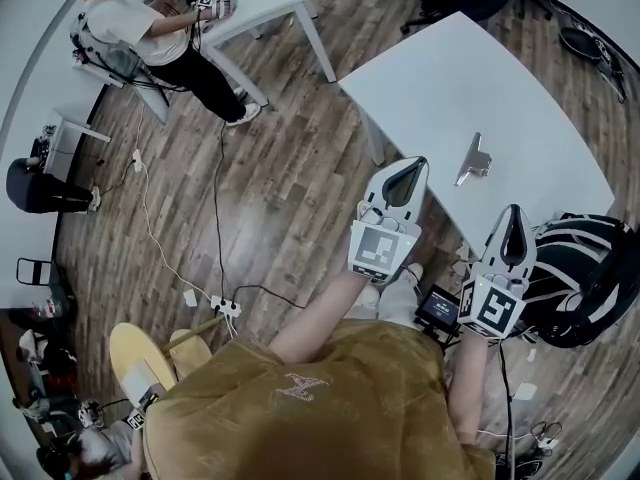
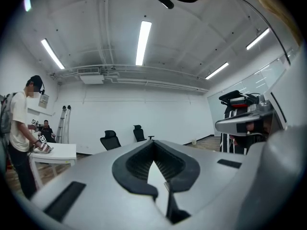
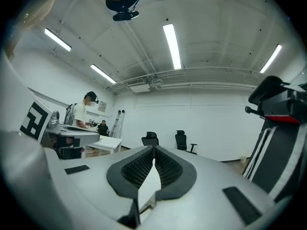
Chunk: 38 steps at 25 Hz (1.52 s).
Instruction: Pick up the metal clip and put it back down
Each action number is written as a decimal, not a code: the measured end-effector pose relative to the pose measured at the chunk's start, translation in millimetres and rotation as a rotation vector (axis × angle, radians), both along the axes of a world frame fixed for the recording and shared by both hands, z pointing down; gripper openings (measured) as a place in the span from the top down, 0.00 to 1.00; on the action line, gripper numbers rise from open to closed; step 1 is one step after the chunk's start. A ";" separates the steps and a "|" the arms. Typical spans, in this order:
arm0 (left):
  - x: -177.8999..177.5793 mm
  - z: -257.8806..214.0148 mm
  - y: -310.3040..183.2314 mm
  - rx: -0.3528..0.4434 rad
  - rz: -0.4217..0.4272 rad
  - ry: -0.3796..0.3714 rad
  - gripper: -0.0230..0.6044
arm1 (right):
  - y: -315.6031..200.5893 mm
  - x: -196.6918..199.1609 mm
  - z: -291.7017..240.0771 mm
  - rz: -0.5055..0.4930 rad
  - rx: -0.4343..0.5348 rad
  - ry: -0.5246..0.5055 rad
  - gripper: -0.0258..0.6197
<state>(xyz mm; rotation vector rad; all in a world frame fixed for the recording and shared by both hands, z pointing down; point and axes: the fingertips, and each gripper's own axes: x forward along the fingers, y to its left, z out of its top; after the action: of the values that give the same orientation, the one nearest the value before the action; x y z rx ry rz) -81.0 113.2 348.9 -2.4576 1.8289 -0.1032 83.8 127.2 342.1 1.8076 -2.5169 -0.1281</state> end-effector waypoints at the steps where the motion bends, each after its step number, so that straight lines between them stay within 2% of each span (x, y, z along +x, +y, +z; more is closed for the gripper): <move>1: 0.6 -0.6 -4.9 -0.002 -0.004 -0.001 0.95 | -4.8 0.4 -0.4 -0.006 -0.002 -0.002 0.96; 10: 13.1 -3.5 -39.2 -0.002 -0.019 -0.016 0.95 | -40.5 10.3 1.2 -0.042 -0.018 -0.021 0.95; 17: 22.0 -0.5 -65.4 -0.009 0.011 -0.014 0.95 | -58.7 18.1 15.6 -0.017 -0.072 -0.027 0.95; 31: 25.1 30.4 -142.5 -0.068 0.118 0.051 0.95 | -116.2 12.4 41.8 0.078 -0.152 -0.009 0.95; 35: 26.4 38.3 -161.0 -0.071 0.161 0.024 0.95 | -133.1 16.3 52.2 0.107 -0.185 0.023 0.95; 38: 30.1 48.0 -173.3 -0.079 0.176 0.026 0.95 | -143.2 24.8 55.0 0.116 -0.189 0.009 0.95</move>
<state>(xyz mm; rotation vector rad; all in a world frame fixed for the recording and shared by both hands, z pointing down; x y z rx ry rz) -50.9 -60.1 396.9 -2.6730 1.6390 -0.1358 108.6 -16.0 397.1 1.8652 -2.3218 0.1021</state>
